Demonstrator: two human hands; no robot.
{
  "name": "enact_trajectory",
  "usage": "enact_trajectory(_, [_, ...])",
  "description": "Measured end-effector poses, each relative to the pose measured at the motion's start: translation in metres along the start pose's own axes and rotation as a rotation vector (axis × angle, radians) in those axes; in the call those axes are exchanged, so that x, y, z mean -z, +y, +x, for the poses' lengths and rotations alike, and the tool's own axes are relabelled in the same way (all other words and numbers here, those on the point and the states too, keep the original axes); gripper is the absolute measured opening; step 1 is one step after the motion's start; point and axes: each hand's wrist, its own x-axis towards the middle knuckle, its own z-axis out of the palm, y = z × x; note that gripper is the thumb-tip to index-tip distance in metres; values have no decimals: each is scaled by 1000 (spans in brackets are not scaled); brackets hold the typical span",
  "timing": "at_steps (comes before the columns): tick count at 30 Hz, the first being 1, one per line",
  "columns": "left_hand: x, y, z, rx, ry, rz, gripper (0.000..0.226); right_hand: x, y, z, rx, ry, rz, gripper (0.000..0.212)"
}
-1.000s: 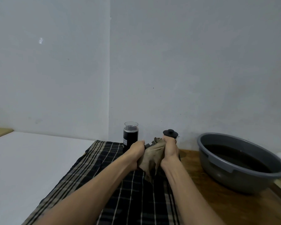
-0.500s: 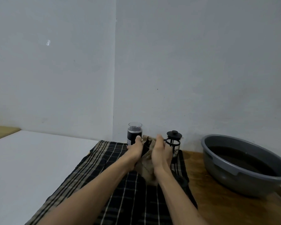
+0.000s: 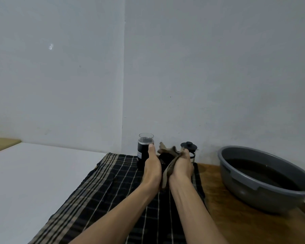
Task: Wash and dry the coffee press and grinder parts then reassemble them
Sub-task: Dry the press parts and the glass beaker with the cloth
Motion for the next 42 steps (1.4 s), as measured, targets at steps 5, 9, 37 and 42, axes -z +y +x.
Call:
enact_trajectory(5, [7,9,-3,12,-90,-16,58,4,-7,21,-90,-50,104,25])
enact_trajectory(9, [8,23,2,-36,139,175,54,6,-1,13,91,-120,-105,34])
enact_trajectory(37, [98,24,23,38,-485,279,47,-16,-12,30,17,-189,-268,23])
enact_trajectory(42, [117,11,28,44,-284,432,59,-2,-18,34,-119,-319,296,35])
